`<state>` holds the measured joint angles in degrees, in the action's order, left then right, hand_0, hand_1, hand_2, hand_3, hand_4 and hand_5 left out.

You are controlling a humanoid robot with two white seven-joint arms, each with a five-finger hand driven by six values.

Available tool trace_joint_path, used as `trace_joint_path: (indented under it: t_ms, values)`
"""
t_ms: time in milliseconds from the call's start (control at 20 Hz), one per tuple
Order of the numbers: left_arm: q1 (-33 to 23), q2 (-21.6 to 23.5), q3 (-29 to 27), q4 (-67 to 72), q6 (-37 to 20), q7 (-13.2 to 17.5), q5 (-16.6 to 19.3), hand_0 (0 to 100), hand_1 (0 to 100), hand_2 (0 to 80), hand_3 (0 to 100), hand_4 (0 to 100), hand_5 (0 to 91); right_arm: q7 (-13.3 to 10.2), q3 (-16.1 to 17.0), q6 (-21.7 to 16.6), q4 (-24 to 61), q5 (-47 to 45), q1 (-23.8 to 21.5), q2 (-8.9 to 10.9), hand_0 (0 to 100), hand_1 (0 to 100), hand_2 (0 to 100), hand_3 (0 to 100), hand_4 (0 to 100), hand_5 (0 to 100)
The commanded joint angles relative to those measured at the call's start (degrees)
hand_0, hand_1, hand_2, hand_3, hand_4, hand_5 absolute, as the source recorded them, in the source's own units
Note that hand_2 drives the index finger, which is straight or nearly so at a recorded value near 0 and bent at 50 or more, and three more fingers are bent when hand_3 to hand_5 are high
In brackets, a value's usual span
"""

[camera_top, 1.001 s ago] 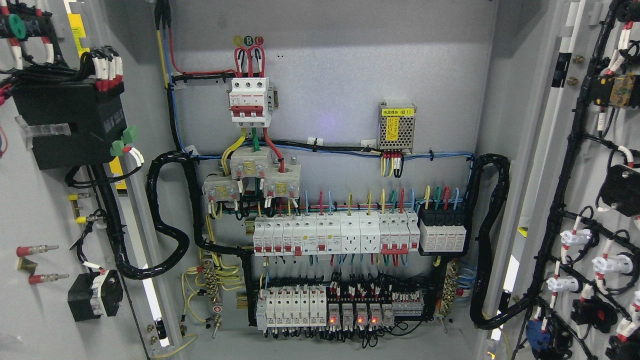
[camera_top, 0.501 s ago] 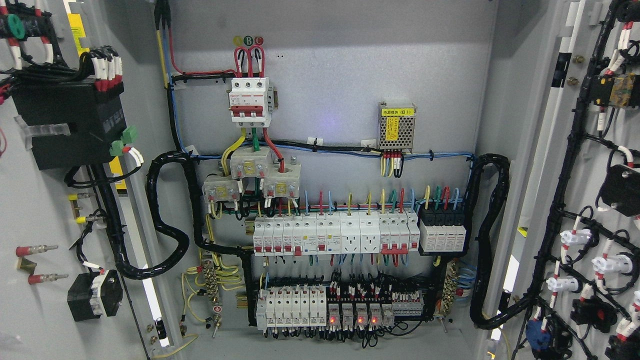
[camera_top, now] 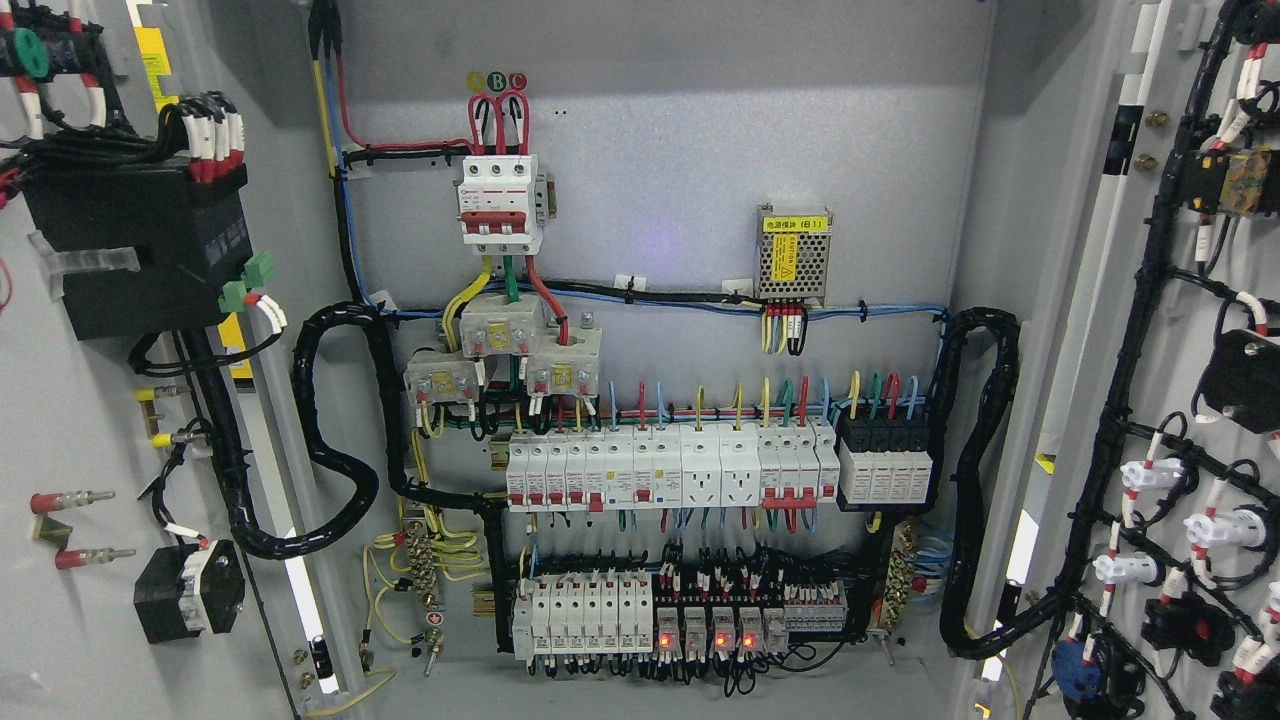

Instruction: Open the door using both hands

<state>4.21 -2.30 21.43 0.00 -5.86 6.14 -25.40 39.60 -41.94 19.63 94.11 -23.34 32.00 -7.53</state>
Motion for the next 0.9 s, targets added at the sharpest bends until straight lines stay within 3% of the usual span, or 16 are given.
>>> trace_joint_path:
  t_ms: [0,400,601,751,851]
  values:
    - [-0.1,0.1,0.0,1.1,0.0,0.0,0.0,0,0,0.0,0,0,0.0,-0.1,-2.7,0.0,-1.3,0.0,1.4,-0.99,24,0,0,0,0,0]
    - [-0.1,-0.2,0.0,1.1,0.0,0.0,0.0,0,0,0.0,0,0,0.0,-0.1,-3.1,0.0,-1.3,-0.1,2.5,-0.99,24,0,0,0,0,0]
    - [-0.2,-0.2,-0.1,1.1,0.0,0.1,0.0,0,0,0.0,0,0,0.0,-1.5,-3.1,0.1,-1.5,-0.4,3.3,-0.99,24,0,0,0,0,0]
    - [-0.2,-0.3,-0.1,1.0,0.0,0.1,0.0,0,0,0.0,0,0,0.0,-1.4,-1.3,0.0,-1.6,0.0,2.7,-0.65,24,0,0,0,0,0]
    - [-0.3,-0.4,-0.1,0.9,0.0,0.1,-0.1,0,0,0.0,0,0,0.0,-1.2,2.2,0.1,-1.3,-0.3,1.3,-0.21,24,0,0,0,0,0]
